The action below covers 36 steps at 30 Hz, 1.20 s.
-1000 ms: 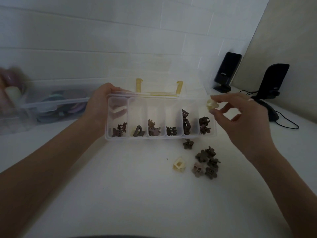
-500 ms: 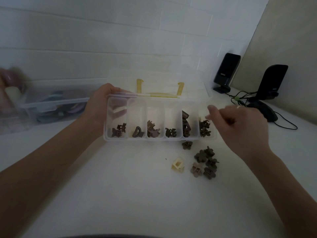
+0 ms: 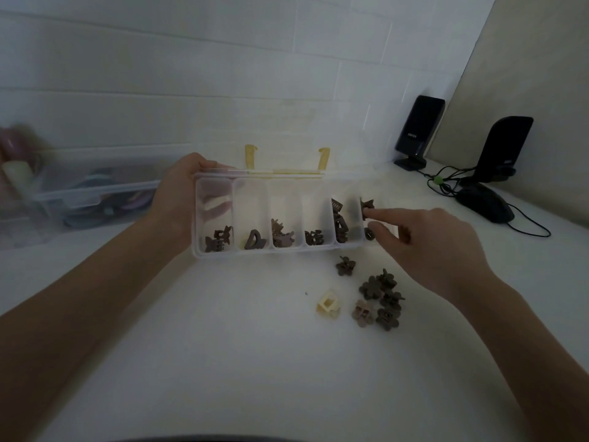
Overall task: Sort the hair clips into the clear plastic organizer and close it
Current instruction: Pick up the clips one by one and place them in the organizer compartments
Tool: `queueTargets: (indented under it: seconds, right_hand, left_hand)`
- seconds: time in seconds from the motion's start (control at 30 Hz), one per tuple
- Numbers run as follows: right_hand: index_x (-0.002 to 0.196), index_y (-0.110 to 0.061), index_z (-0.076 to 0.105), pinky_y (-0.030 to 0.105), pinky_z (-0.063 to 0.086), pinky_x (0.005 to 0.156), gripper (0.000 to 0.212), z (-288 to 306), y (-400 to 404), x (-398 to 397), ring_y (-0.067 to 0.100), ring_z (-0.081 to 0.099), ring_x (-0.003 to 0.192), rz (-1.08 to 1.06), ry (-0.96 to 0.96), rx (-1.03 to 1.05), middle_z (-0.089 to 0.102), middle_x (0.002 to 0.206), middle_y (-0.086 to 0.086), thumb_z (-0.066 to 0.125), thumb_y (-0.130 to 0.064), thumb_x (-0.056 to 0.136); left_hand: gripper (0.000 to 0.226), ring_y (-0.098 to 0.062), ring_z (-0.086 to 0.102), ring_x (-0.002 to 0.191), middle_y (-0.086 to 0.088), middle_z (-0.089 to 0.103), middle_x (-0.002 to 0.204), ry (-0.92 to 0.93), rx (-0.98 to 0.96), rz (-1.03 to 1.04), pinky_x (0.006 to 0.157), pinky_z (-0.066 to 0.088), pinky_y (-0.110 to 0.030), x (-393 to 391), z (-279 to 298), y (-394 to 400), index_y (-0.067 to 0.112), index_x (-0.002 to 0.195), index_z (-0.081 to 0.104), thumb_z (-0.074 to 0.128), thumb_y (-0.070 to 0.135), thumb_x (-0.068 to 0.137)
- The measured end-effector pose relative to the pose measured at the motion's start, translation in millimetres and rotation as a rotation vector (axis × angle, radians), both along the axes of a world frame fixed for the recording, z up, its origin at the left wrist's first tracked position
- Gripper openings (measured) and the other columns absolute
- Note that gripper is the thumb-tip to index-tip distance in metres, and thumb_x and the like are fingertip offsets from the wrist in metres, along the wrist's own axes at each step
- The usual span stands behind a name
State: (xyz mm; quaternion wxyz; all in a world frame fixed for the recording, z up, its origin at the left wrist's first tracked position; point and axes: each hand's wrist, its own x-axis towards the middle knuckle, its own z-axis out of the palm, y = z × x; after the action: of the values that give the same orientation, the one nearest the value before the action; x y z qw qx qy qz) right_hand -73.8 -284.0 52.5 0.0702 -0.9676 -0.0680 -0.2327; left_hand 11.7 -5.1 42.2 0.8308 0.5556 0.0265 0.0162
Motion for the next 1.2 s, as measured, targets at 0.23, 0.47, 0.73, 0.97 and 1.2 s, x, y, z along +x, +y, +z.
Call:
queueTargets:
  seconds: [0.23, 0.47, 0.73, 0.97, 1.2]
  right_hand:
    - [0.113, -0.043, 0.055, 0.023, 0.023, 0.046, 0.026, -0.8, 2.7, 1.4, 0.011, 0.043, 0.043, 0.02, -0.044, 0.077, 0.042, 0.042, -0.003, 0.041, -0.041, 0.091]
    - [0.098, -0.034, 0.064, 0.023, 0.025, 0.047, 0.02, -3.7, 7.2, -0.6, 0.006, 0.038, 0.044, 0.036, 0.03, 0.058, 0.037, 0.043, -0.011, 0.046, -0.036, 0.092]
    - [0.071, -0.025, 0.067, 0.018, 0.026, 0.043, 0.013, 8.6, 8.0, -13.0, 0.011, 0.029, 0.035, 0.391, -0.022, 0.332, 0.037, 0.038, -0.003, 0.06, -0.03, 0.081]
    - [0.093, -0.043, 0.065, 0.016, 0.031, 0.049, 0.038, 6.4, 30.1, -22.5, 0.004, 0.05, 0.05, 0.457, 0.462, 0.005, 0.054, 0.053, -0.015, 0.063, -0.066, 0.063]
    - [0.09, -0.038, 0.064, 0.014, 0.033, 0.049, 0.033, 3.5, 30.0, -21.9, 0.002, 0.052, 0.058, 0.454, 0.434, -0.032, 0.05, 0.051, -0.008, 0.065, -0.062, 0.067]
  left_hand:
    - [0.018, -0.012, 0.06, 0.071, -0.002, 0.064, 0.079, 0.001, 0.006, -0.002, 0.05, 0.047, -0.018, -2.5, 1.9, -2.1, 0.014, 0.079, 0.058, 0.042, 0.021, 0.083]
    - [0.019, -0.012, 0.061, 0.072, -0.002, 0.064, 0.081, 0.01, 0.016, -0.015, 0.051, 0.047, -0.017, -2.5, 1.2, -1.0, 0.014, 0.082, 0.059, 0.042, 0.023, 0.083]
    - [0.018, -0.011, 0.062, 0.069, -0.001, 0.063, 0.078, 0.011, 0.008, -0.006, 0.049, 0.047, -0.015, -3.7, 2.4, -2.3, 0.015, 0.08, 0.057, 0.042, 0.022, 0.084]
    - [0.017, -0.008, 0.064, 0.06, 0.002, 0.065, 0.069, 0.003, 0.005, 0.004, 0.05, 0.047, -0.017, -2.6, 0.9, -1.6, 0.016, 0.078, 0.058, 0.043, 0.022, 0.083]
    - [0.02, -0.009, 0.063, 0.067, 0.001, 0.066, 0.073, -0.015, 0.01, 0.0, 0.051, 0.048, -0.017, -3.6, 1.0, -2.4, 0.014, 0.078, 0.06, 0.042, 0.022, 0.084]
